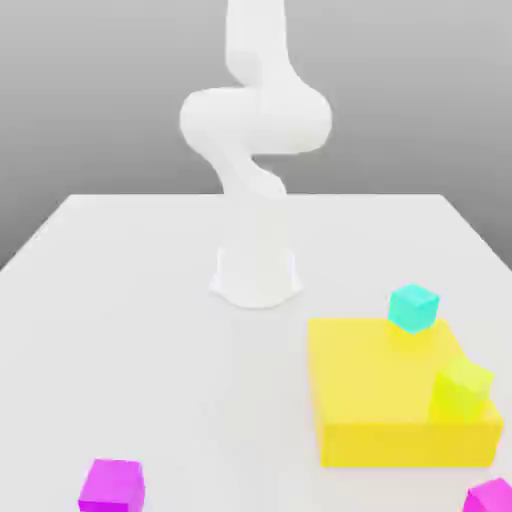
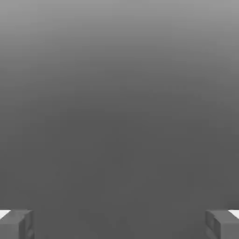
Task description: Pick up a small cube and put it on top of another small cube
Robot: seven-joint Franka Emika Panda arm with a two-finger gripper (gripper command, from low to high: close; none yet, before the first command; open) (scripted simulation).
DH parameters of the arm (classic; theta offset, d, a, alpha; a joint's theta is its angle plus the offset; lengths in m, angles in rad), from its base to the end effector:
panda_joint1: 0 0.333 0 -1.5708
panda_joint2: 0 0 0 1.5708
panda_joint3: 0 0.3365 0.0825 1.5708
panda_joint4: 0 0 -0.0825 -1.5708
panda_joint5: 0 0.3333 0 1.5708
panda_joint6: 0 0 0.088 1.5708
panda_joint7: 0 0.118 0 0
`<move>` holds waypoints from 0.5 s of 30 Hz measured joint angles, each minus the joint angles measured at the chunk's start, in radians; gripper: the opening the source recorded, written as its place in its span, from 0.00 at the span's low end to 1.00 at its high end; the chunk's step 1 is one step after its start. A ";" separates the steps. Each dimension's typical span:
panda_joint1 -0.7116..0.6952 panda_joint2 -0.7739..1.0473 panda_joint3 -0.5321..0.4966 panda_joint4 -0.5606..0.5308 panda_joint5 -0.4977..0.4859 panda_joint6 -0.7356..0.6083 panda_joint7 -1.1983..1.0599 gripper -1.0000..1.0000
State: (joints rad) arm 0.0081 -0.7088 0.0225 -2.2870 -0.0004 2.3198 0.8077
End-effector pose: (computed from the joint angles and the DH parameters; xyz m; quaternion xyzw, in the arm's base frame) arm 0.3219 0.0134 0.6945 -0.8626 0.3529 -0.3342 0.1401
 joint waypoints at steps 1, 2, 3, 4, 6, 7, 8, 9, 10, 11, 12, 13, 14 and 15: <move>0.003 0.039 0.010 0.006 -0.001 0.009 0.004 0.50; 0.007 0.077 0.020 0.011 -0.001 0.017 0.007 0.50; 0.010 0.114 0.030 0.016 -0.003 0.025 0.011 0.50; 0.013 0.150 0.040 0.021 -0.005 0.033 0.016 0.50; 0.020 0.223 0.060 0.032 -0.010 0.049 0.025 0.50; 0.023 0.259 0.070 0.037 -0.013 0.057 0.031 0.50; 0.027 0.295 0.081 0.042 -0.016 0.065 0.036 0.50; 0.030 0.331 0.091 0.047 -0.021 0.073 0.042 0.50; 0.034 0.367 0.101 0.052 -0.026 0.080 0.049 0.50; 0.038 0.403 0.111 0.058 -0.031 0.088 0.056 0.50; 0.042 0.439 0.122 0.063 -0.037 0.096 0.063 0.50; 0.046 0.476 0.131 0.068 -0.044 0.104 0.071 0.50; 0.052 0.512 0.140 0.073 -0.051 0.112 0.079 0.50; 0.057 0.549 0.149 0.078 -0.059 0.120 0.088 0.50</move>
State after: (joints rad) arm 0.0650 -0.1603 0.1715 -2.2088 -0.0595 2.4394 0.8955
